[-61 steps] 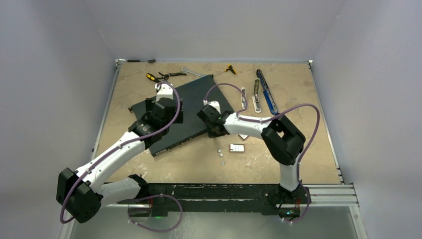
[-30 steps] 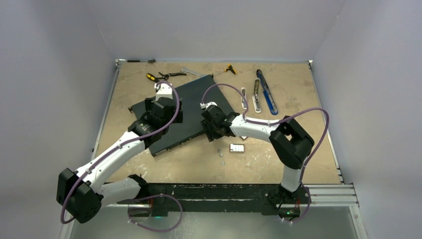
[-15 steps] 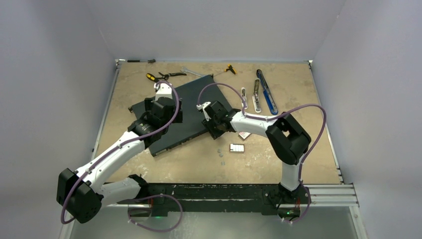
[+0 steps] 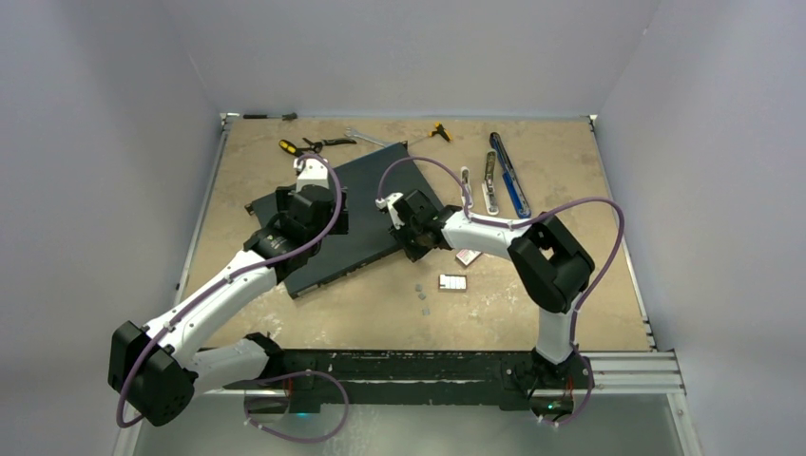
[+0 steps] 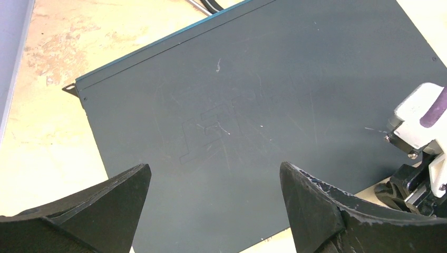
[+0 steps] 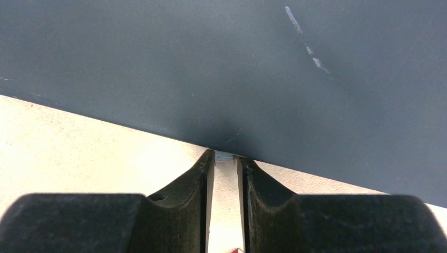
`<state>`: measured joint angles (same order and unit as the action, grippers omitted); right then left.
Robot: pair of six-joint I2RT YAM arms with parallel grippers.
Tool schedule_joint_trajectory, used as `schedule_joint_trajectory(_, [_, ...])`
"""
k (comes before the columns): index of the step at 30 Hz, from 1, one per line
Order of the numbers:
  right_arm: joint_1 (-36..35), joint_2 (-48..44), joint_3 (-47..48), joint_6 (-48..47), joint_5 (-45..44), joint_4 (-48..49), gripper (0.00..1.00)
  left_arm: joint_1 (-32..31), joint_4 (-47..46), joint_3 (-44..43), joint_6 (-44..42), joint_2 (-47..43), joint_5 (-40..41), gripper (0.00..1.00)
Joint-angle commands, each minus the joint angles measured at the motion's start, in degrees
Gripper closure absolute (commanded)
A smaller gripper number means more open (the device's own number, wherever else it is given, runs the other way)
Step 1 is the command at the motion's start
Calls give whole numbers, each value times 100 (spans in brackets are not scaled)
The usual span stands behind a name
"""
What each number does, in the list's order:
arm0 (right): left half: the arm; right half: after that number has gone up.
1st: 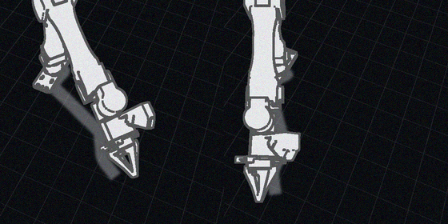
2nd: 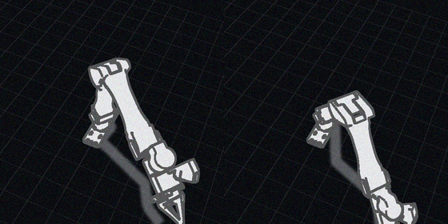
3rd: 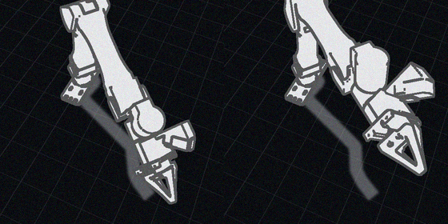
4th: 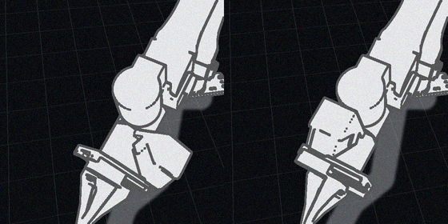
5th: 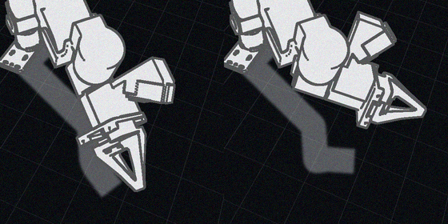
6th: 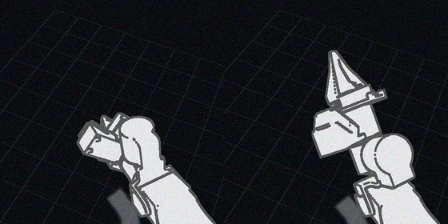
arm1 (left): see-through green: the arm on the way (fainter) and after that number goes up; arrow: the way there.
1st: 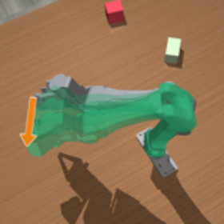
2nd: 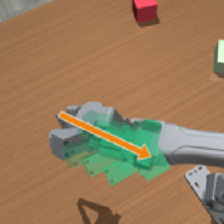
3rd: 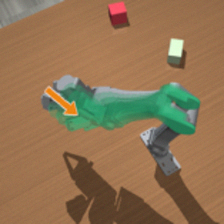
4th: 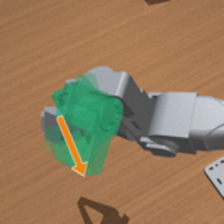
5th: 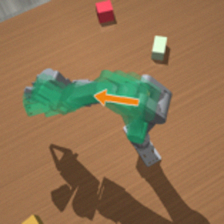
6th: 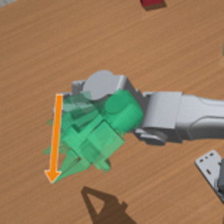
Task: Unload the staples from the stapler
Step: Pick up the staple from the center of the board.
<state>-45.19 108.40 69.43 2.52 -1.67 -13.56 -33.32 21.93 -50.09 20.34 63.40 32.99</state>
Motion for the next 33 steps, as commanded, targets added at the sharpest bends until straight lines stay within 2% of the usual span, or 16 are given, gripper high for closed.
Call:
schedule_joint_trajectory(1, [6, 55, 124, -59, 150, -25, 76, 71, -150, -91, -65, -56, -41, 9])
schedule_joint_trajectory(8, [8, -2, 56, 32, 418, 43, 86, 90, -148, -84, -65, -60, -66, 9])
schedule_joint_trajectory(17, [6, -418, -50, 632, 185, -98, 83, 97, -146, -82, -52, -69, -99, 9])
schedule_joint_trajectory(33, [1, -1967, -1294, 3126, -840, -927, 82, 98, -162, -78, -20, -121, -258, 9])
